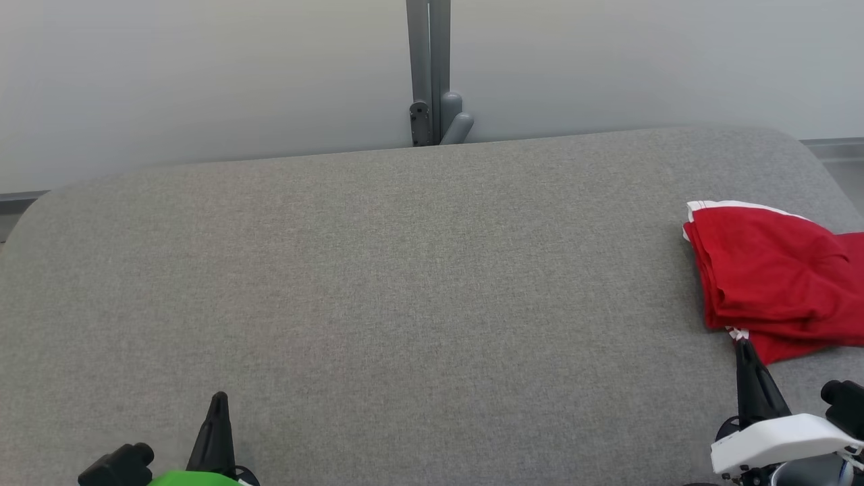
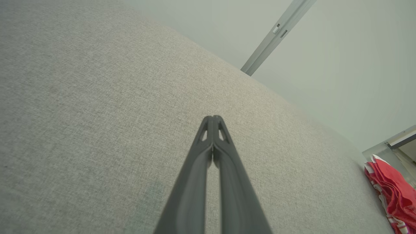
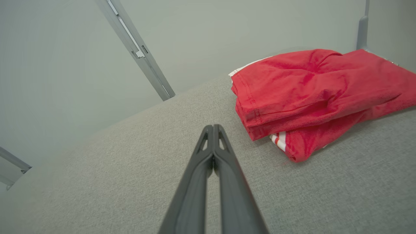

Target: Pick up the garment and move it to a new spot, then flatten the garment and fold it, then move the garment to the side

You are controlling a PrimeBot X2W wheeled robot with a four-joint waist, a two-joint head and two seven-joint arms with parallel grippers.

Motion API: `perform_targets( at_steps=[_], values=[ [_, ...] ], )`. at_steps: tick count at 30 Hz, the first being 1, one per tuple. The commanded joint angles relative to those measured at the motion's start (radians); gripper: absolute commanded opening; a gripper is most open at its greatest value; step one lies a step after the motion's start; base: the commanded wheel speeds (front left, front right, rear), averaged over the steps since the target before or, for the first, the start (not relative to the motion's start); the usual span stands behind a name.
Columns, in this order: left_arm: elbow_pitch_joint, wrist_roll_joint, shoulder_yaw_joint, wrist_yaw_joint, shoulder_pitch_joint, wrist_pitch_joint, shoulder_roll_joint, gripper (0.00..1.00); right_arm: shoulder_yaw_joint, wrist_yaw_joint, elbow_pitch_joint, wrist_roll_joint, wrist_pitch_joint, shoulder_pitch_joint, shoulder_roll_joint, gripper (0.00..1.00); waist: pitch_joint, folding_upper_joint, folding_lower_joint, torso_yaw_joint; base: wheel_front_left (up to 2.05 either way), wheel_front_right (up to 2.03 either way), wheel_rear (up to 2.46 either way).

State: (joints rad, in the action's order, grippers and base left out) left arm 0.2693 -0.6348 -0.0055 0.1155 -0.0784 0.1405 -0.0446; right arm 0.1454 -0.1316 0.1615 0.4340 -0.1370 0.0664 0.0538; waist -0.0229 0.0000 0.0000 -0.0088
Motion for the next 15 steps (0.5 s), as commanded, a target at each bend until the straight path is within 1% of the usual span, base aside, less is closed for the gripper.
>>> perform_targets(
  at_steps=[1,15],
  values=[
    [-0.013,-0.038,0.007,0.005,0.032,-0.009,-0.004,0.0,0.0,0.0,-0.008,0.045,0.008,-0.03,0.007,0.0,0.0,0.0,0.0,0.0,0.0,0.0,0.0],
    [-0.014,-0.232,0.027,0.007,0.069,-0.059,-0.005,0.0,-0.004,0.0,0.008,0.278,0.06,-0.06,0.005,0.0,0.004,0.0,0.0,0.001,0.0,0.0,0.0]
  ],
)
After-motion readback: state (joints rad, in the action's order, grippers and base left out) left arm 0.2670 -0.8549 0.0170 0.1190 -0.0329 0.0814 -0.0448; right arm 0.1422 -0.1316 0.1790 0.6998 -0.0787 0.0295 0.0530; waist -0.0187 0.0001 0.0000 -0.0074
